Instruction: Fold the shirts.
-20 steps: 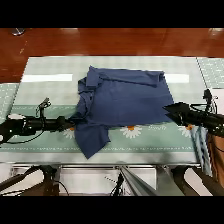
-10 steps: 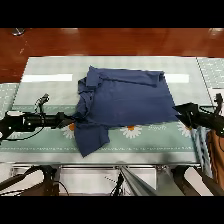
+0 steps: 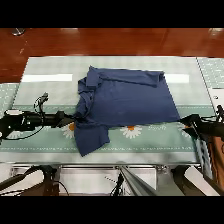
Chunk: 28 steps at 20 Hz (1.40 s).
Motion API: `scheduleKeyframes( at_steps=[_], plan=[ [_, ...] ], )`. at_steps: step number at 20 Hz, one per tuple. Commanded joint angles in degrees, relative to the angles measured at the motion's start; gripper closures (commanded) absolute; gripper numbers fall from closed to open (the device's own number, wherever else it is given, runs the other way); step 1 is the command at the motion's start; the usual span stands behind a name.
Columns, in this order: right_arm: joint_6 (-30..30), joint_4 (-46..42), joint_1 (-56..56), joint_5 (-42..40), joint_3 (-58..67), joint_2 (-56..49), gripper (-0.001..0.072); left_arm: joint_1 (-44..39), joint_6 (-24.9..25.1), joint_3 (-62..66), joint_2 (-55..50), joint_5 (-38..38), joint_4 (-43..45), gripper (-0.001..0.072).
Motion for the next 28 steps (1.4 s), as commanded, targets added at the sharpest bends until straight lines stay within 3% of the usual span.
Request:
scheduleKeyframes(
  at_steps=[1, 8, 13, 14, 15, 16, 19, 21, 24, 28],
  plan=[
    [-2.84, 5.25, -0.15, -1.27, 1.88, -4.83, 0.0091, -0.04, 0.00, 0.07, -0.04, 0.00, -0.02, 0.0690],
    [-1.05, 6.12, 9.53, -1.99, 11.26, -17.62, 0.0090, -0.04, -0.04, 0.07, -0.07, 0.11, -0.02, 0.0690],
    [1.40, 6.21, 16.13, -4.66, 14.93, -21.11, 0.0112, -0.04, -0.02, 0.07, -0.07, 0.20, -0.04, 0.0690],
    [1.53, 6.23, 17.09, -5.05, 15.76, -21.11, 0.0160, -0.04, -0.02, 0.07, -0.07, 0.20, -0.02, 0.0690],
    [1.18, 5.99, 17.99, -5.14, 16.61, -21.11, 0.0509, -0.04, -0.04, 0.07, -0.04, 0.17, -0.04, 0.0690],
    [0.59, 6.23, 19.02, -4.85, 17.35, -21.09, 0.0691, -0.02, -0.81, 0.07, -0.07, 0.22, -0.02, 0.0690],
    [1.38, 6.08, 22.47, -0.76, 22.99, -20.26, 0.0693, 0.04, -2.12, 2.51, 0.33, -0.61, -1.36, 0.0691],
    [3.82, 6.08, 23.82, 1.55, 32.28, -17.59, 0.0693, 0.04, -2.19, 9.46, 2.71, -3.54, -8.09, 0.0691],
    [8.79, 6.12, 24.48, 4.42, 55.54, -14.25, 0.0693, 0.04, -6.62, 28.74, 8.33, -1.60, -16.55, 0.0692],
    [13.92, 4.87, 24.44, 10.19, 91.73, -13.25, 0.0693, 0.63, -16.48, 60.65, 11.93, 5.92, -13.68, 0.0692]
  ],
)
